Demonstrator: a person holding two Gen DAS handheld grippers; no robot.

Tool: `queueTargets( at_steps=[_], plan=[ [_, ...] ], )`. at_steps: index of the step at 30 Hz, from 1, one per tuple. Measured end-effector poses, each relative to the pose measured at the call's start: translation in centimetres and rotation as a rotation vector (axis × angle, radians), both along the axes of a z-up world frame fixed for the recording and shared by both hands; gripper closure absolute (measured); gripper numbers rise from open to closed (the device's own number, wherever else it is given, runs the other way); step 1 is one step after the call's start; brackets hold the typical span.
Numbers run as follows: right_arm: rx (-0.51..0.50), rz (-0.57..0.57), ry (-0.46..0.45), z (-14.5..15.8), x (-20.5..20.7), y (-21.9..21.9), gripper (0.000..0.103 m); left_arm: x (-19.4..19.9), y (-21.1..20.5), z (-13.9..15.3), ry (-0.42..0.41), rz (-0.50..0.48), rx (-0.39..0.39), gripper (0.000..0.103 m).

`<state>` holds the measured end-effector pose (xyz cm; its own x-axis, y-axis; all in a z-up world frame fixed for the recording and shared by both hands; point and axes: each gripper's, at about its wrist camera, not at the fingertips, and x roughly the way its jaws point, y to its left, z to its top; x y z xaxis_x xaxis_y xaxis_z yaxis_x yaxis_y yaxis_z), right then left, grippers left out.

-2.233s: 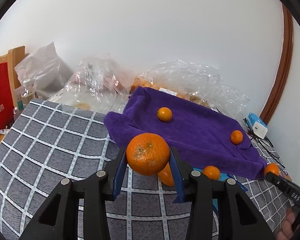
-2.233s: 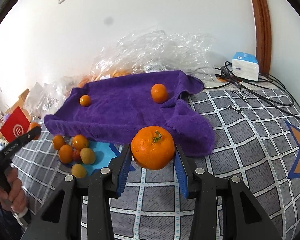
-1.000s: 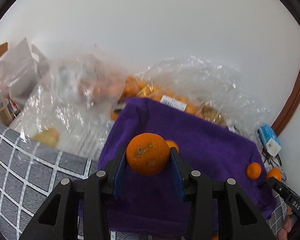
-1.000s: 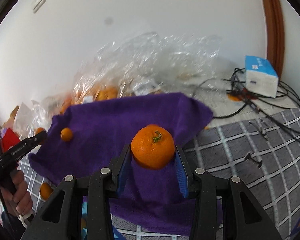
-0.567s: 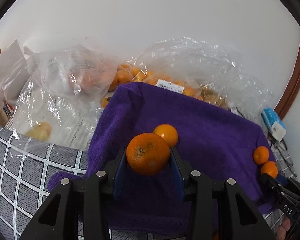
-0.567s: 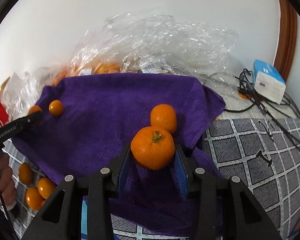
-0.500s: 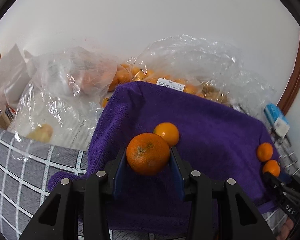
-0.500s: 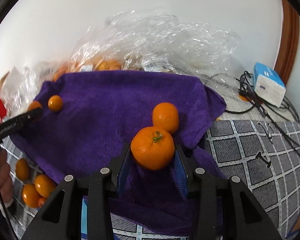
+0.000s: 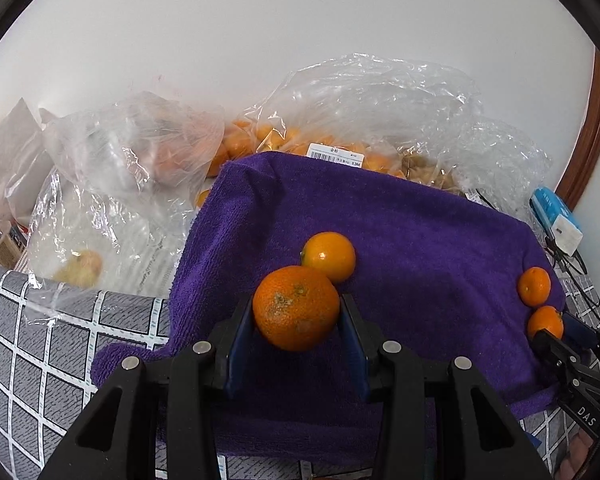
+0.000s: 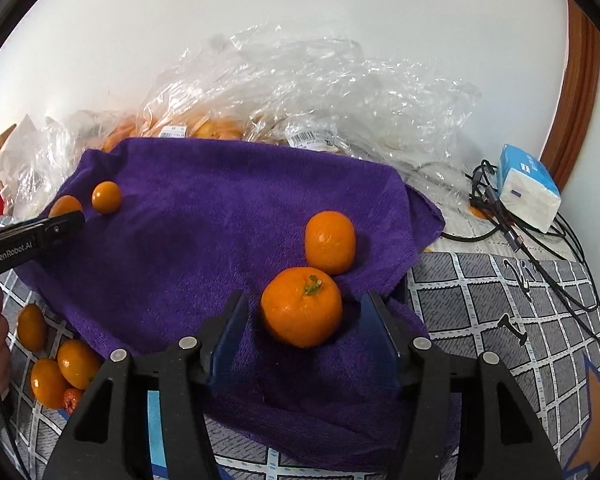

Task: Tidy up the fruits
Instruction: 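Lower the left tool's orange onto the towel while the right tool opens over it, then open the left tool to release the large orange onto the towel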

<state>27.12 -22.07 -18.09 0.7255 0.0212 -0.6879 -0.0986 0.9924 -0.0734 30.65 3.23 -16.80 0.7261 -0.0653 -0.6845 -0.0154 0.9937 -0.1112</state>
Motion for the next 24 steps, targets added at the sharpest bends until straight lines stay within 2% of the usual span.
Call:
queueTargets(
  at_steps=[6,9,11,13,18,24],
  plan=[
    [0.030,-0.008,-0.019,0.7,-0.3,-0.6,0.042,-0.1,0.0,0.0,0.003,0.002,0.013,0.063],
    [0.052,-0.011,-0.040,1.1,-0.5,-1.0,0.037,0.0,0.1,0.0,0.006,0.000,0.006,0.063],
    [0.069,-0.012,-0.044,1.2,-0.6,-1.2,0.037,0.0,0.2,0.2,0.000,0.002,-0.006,0.061],
    [0.068,-0.017,-0.045,1.1,-0.6,-1.3,0.037,-0.2,0.5,0.4,-0.016,0.008,-0.022,0.053],
    [0.027,-0.027,-0.084,1.5,-1.1,-0.9,0.037,-0.6,1.3,1.0,-0.036,0.027,-0.064,0.053],
    [0.040,-0.044,-0.111,2.3,-1.4,-1.4,0.037,-1.3,2.5,1.8,-0.078,0.064,-0.134,0.052]
  ],
)
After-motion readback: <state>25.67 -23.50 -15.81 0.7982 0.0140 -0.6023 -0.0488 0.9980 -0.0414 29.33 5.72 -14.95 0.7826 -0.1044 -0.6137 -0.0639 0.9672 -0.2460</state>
